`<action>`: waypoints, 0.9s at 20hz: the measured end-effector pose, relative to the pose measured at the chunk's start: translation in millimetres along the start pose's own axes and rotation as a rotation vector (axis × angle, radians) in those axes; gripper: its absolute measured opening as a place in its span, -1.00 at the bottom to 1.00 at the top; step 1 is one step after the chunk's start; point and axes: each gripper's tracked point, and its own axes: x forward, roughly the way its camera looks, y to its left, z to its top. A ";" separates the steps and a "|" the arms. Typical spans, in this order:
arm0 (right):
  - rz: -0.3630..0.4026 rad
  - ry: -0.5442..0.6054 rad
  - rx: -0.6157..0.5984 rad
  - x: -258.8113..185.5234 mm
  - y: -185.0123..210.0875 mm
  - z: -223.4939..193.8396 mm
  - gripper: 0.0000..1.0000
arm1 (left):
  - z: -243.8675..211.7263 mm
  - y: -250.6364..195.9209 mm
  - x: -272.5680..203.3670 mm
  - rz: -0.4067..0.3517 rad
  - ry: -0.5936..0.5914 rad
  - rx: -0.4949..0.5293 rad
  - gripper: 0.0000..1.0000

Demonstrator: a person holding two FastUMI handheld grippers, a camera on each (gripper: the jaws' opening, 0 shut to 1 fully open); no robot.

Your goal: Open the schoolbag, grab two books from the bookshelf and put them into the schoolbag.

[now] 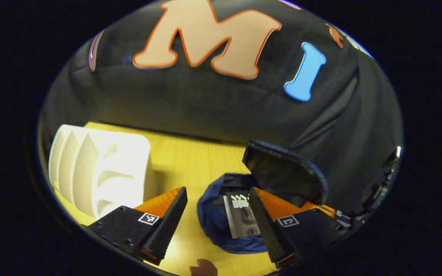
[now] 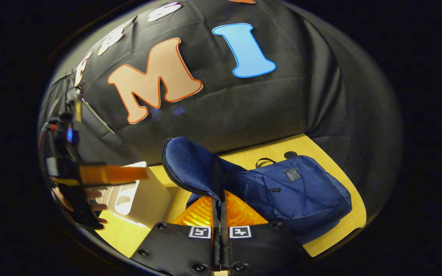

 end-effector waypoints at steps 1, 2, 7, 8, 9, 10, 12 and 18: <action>-0.006 0.005 -0.008 1.2 2.0 -3.6 -0.92 | 13.2 2.4 -17.0 0.002 -0.051 0.016 0.89; -0.009 0.008 -0.017 1.6 4.3 -8.1 -0.91 | 26.5 5.4 -34.6 0.008 -0.100 0.027 0.89; -0.008 0.035 -0.092 -10.6 21.8 -17.9 -0.48 | 64.4 29.9 -99.5 0.070 -0.241 0.056 0.89; 0.003 0.032 -0.086 -15.6 27.0 -17.4 -0.31 | 67.4 36.1 -107.8 0.087 -0.258 0.060 0.90; 0.010 0.023 -0.081 -21.3 32.0 -14.3 -0.04 | 70.0 44.3 -116.7 0.108 -0.277 0.079 0.92; 0.030 0.008 -0.071 -28.0 39.2 -11.1 0.24 | 73.0 51.6 -125.5 0.132 -0.296 0.097 0.93; 0.042 -0.017 -0.081 -41.1 49.8 -2.7 0.79 | 78.9 58.2 -138.2 0.156 -0.329 0.126 0.92; 0.030 -0.130 -0.158 -84.4 78.9 53.7 0.93 | 79.5 70.4 -169.7 0.200 -0.359 0.138 0.87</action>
